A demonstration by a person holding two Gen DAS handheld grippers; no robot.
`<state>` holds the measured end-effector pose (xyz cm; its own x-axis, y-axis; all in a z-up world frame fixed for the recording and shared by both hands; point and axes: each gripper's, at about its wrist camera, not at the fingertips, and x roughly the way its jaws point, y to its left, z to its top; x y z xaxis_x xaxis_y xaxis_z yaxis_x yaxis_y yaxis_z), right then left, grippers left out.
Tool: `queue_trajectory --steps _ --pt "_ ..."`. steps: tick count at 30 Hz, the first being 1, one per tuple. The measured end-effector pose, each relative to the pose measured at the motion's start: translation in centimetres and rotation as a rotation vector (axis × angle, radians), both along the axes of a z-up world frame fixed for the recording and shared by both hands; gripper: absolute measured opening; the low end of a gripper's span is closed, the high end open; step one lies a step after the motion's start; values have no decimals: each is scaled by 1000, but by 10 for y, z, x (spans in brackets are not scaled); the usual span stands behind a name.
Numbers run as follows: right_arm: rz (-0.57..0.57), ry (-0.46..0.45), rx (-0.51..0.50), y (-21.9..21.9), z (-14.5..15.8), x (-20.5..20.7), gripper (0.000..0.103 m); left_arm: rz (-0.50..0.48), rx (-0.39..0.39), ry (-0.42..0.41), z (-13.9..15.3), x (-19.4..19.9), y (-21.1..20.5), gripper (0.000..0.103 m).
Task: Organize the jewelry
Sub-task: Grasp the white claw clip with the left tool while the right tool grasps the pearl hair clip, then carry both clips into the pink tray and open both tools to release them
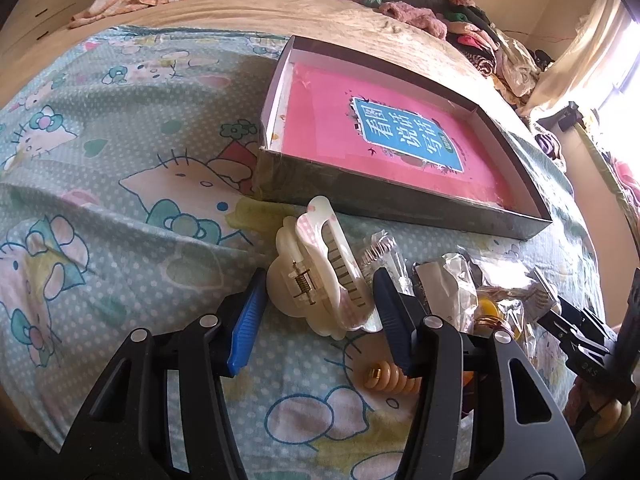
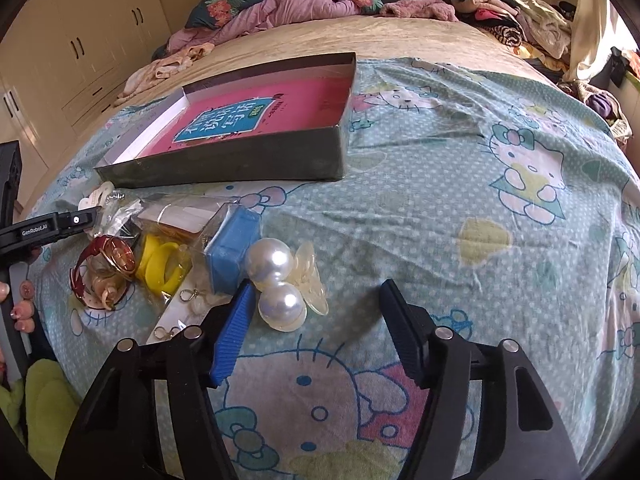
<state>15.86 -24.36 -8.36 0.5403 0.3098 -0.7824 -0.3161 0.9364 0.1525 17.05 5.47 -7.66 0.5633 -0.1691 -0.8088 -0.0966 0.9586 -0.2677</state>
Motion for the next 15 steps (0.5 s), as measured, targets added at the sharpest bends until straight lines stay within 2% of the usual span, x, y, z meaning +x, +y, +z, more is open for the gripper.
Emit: queue_trajectory --steps 4,11,12,13,15 --pt "55 -9 15 9 -2 5 32 1 1 -8 1 0 1 45" --pt "33 -50 39 0 6 5 30 -5 17 -37 9 -6 1 43" --pt "25 -52 42 -3 8 5 30 -4 17 -43 11 -8 1 41" --pt "17 -55 46 -6 10 4 30 -2 13 -48 14 -10 2 30" --pt "3 -68 54 -12 16 2 30 -1 5 -62 20 -13 5 29"
